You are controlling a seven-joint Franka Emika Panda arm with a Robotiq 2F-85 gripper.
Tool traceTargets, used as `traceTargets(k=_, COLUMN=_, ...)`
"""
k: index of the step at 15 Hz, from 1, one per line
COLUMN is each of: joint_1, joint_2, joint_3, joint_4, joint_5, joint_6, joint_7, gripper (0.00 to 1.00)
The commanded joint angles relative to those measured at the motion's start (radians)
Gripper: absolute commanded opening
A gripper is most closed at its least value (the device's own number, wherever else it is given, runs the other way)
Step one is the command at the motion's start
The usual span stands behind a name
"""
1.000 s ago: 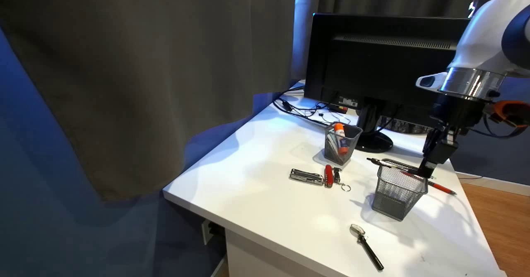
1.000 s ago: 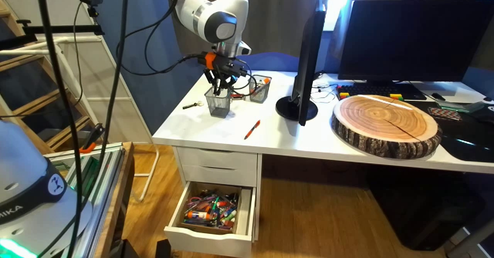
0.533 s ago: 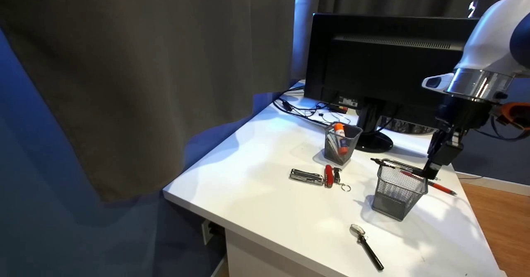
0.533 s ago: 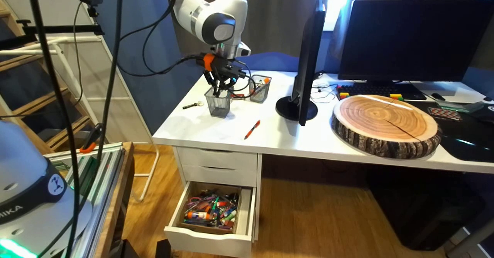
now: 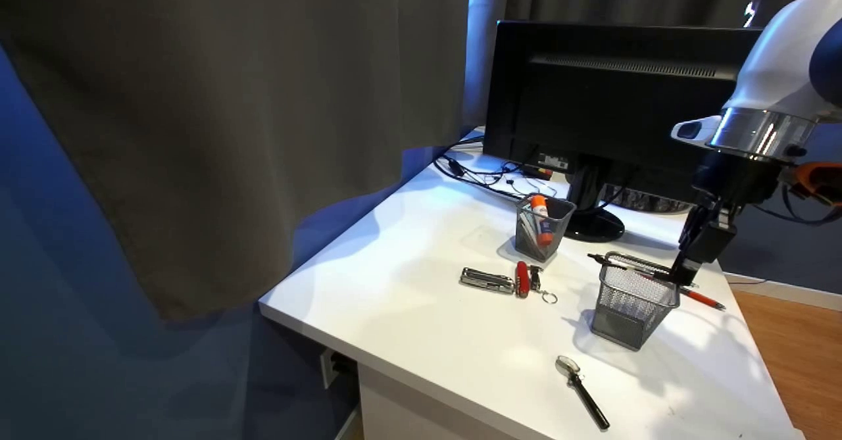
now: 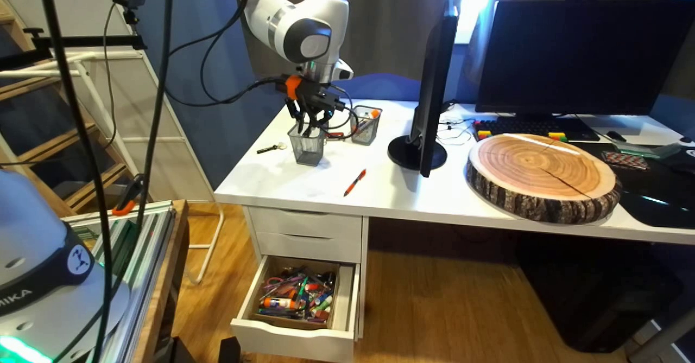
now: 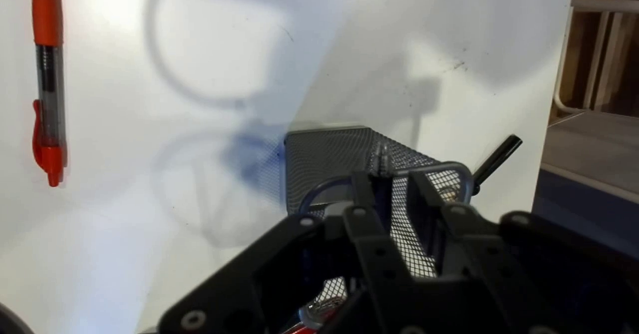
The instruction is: Pick up the black pen on the counter and put it on the gray basket on the left
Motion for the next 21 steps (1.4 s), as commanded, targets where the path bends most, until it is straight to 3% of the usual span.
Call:
traceTargets(k=1, joint_1=-0.006, joint_2=-0.044, joint_3=0.004, joint_4=-0.043, joint_5=0.014, joint_6=0.024, joint_7=0.023, gripper=0.57)
traceTargets(k=7, joint_1=0.0, joint_2=-0.163, joint_3=0.008, joint_4=-0.089, joint_5=0.006, joint_6=0.015, joint_7=0.033, gripper=0.98)
traceTargets(k=16, joint_1=0.065, joint_2=-0.431, joint_3=-0.024, joint_4=-0.137, joint_5=-0.052, joint_6=-0.056, joint_7=0.085, gripper=1.0)
traceTargets(k=17, joint_1=0.065, joint_2=-0.364, joint_3=-0.026, joint_4=-0.1, joint_5=-0.022, joint_6=-0.031, joint_7=0.055, gripper=1.0)
traceTargets(k=21, joint_1=0.071, joint_2=-0.371, joint_3=-0.031, joint_4=-0.101, joint_5=-0.022, joint_6=-0.036, joint_7=0.055, gripper=1.0)
